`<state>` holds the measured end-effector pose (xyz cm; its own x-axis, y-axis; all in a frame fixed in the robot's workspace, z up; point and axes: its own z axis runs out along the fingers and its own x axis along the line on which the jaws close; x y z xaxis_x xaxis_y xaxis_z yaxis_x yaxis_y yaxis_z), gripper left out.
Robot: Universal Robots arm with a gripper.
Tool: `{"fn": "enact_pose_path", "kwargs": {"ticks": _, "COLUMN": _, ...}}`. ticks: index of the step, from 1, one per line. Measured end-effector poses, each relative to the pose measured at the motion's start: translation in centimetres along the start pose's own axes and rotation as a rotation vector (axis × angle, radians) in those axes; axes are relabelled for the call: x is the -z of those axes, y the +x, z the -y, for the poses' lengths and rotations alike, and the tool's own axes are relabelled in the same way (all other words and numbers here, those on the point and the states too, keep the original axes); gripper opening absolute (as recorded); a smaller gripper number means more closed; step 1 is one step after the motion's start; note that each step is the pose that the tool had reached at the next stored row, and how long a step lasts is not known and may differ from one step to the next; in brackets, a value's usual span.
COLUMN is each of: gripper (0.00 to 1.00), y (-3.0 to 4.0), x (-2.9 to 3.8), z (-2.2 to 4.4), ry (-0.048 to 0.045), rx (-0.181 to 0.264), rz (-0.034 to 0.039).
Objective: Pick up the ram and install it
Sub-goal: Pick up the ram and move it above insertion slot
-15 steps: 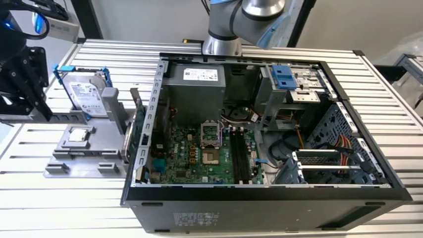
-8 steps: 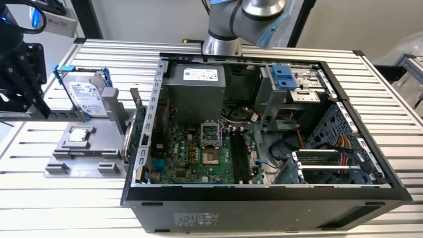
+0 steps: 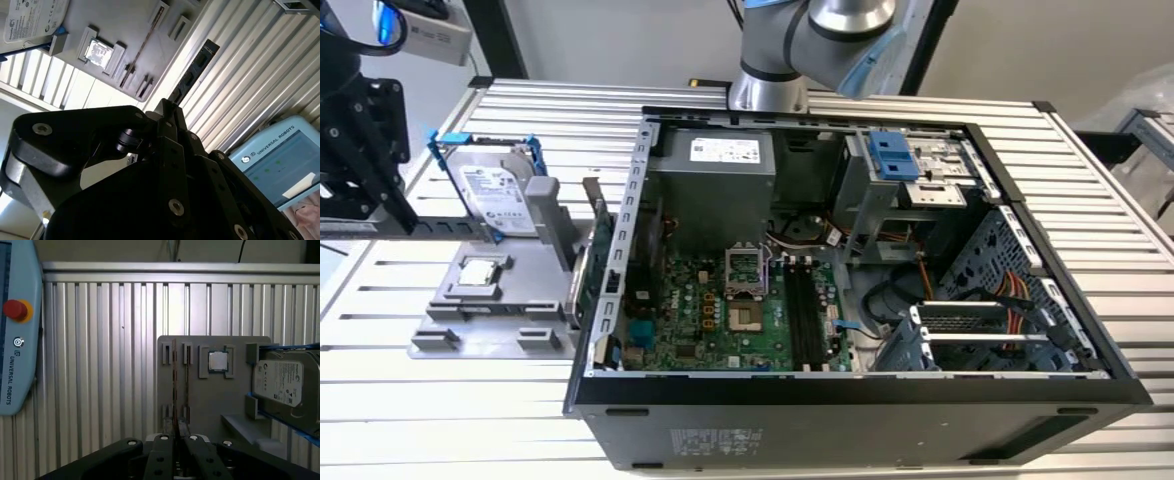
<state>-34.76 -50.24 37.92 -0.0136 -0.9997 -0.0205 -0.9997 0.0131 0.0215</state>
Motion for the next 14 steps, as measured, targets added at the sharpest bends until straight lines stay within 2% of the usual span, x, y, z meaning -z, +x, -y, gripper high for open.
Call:
{"fn": "enact_pose_path", "kwargs": {"ticks": 11, "gripper": 0.0, "y": 0.0, "x": 0.13, "z": 0.0, "ry": 0.0, "rx": 0.0, "rz": -0.001}}
{"fn": "enact_pose_path", "kwargs": {"ticks": 14, "gripper": 0.0, "y": -0.01, "x": 0.15, "z": 0.22, "ry": -0.0001, "rx": 0.0, "rz": -0.0011}}
